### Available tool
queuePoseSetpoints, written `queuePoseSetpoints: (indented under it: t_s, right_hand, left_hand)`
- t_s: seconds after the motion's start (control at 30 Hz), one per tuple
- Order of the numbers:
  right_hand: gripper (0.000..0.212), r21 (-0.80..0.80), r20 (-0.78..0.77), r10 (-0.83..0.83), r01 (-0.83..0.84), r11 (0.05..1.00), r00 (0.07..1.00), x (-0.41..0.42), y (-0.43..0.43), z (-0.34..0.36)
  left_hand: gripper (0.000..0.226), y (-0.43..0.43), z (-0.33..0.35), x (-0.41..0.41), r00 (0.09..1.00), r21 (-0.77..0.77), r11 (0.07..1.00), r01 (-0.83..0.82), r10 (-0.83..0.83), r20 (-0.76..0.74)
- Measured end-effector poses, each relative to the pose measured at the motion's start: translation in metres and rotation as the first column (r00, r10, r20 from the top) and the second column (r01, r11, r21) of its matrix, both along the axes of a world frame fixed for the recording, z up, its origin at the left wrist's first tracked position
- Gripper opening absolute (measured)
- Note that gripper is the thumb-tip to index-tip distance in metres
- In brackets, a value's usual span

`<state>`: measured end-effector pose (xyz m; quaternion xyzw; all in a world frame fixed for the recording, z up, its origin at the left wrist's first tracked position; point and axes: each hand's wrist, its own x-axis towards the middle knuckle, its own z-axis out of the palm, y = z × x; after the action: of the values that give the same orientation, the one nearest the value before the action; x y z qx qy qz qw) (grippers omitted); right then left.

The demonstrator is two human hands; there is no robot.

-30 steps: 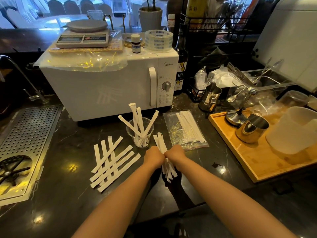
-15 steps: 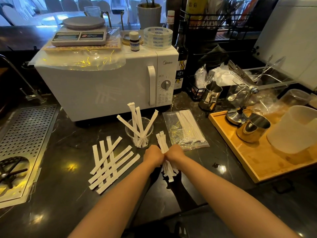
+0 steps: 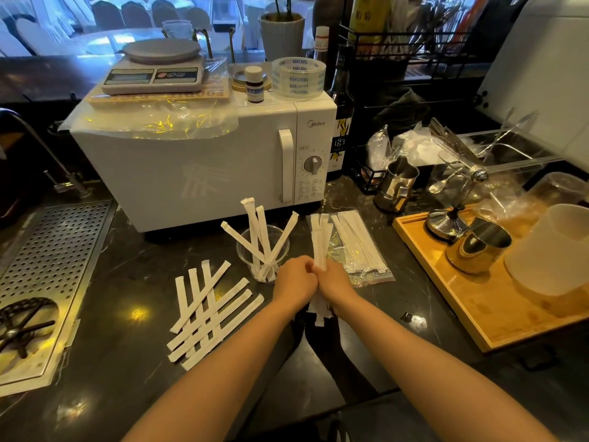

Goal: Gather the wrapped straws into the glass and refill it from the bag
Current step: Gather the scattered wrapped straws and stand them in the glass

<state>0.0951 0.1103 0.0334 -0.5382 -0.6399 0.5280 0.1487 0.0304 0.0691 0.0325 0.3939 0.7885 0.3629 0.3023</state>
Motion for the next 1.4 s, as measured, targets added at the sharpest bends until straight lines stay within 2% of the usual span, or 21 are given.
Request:
queuePoseSetpoints:
  t_s: [0.07, 0.2, 0.37, 0.53, 0.67, 0.83, 0.97, 1.07, 1.23, 1.33, 1.4]
  right_hand:
    - [0.026, 0.066, -0.036, 0.010, -0.007, 0.998, 0.999, 0.001, 0.002, 0.009]
    - [0.023, 0.170, -0.108, 0.038, -0.020, 0.985, 0.993, 0.006, 0.004, 0.034]
    - [0.019, 0.293, -0.268, 0.180, -0.099, 0.951, 0.947, 0.003, 0.001, 0.067]
    - [0.022, 0.272, -0.396, 0.322, -0.225, 0.936, 0.860, -0.009, -0.009, 0.092]
    - [0.021, 0.224, -0.344, 0.465, -0.410, 0.884, 0.816, -0.029, -0.022, 0.096]
    - [0.032, 0.142, -0.316, 0.566, -0.552, 0.822, 0.761, -0.057, -0.040, 0.084]
    - [0.027, 0.088, -0.318, 0.603, -0.610, 0.787, 0.732, -0.076, -0.052, 0.074]
    - [0.038, 0.073, -0.290, 0.663, -0.675, 0.734, 0.690, -0.091, -0.060, 0.069]
    - [0.039, -0.006, -0.180, 0.753, -0.767, 0.642, 0.633, -0.107, -0.066, 0.067]
    - [0.033, 0.048, -0.049, 0.812, -0.811, 0.584, 0.582, -0.115, -0.064, 0.069]
    - [0.041, 0.096, 0.058, 0.847, -0.848, 0.522, 0.528, -0.122, -0.059, 0.070]
  left_hand:
    - [0.030, 0.001, 0.010, 0.001, 0.999, 0.045, 0.999, -0.006, 0.004, 0.039]
    - [0.029, 0.003, 0.037, -0.005, 0.972, 0.131, 0.991, 0.000, -0.031, 0.232]
    - [0.023, -0.001, 0.068, -0.023, 0.897, 0.266, 0.963, -0.044, -0.079, 0.435]
    - [0.034, -0.016, 0.083, -0.046, 0.874, 0.349, 0.936, -0.038, -0.139, 0.466]
    - [0.019, -0.034, 0.085, -0.062, 0.848, 0.399, 0.914, -0.074, -0.153, 0.507]
    - [0.024, -0.056, 0.080, -0.082, 0.842, 0.375, 0.900, -0.221, -0.018, 0.539]
    - [0.030, -0.074, 0.072, -0.096, 0.845, 0.351, 0.885, -0.306, 0.083, 0.529]
    - [0.028, -0.086, 0.067, -0.106, 0.786, 0.324, 0.841, -0.434, 0.177, 0.593]
    - [0.030, -0.105, 0.069, -0.124, 0.666, 0.335, 0.717, -0.611, 0.238, 0.707]
    - [0.029, -0.113, 0.066, -0.135, 0.533, 0.279, 0.608, -0.743, 0.287, 0.796]
    - [0.029, -0.118, 0.062, -0.140, 0.508, 0.261, 0.572, -0.778, 0.327, 0.797]
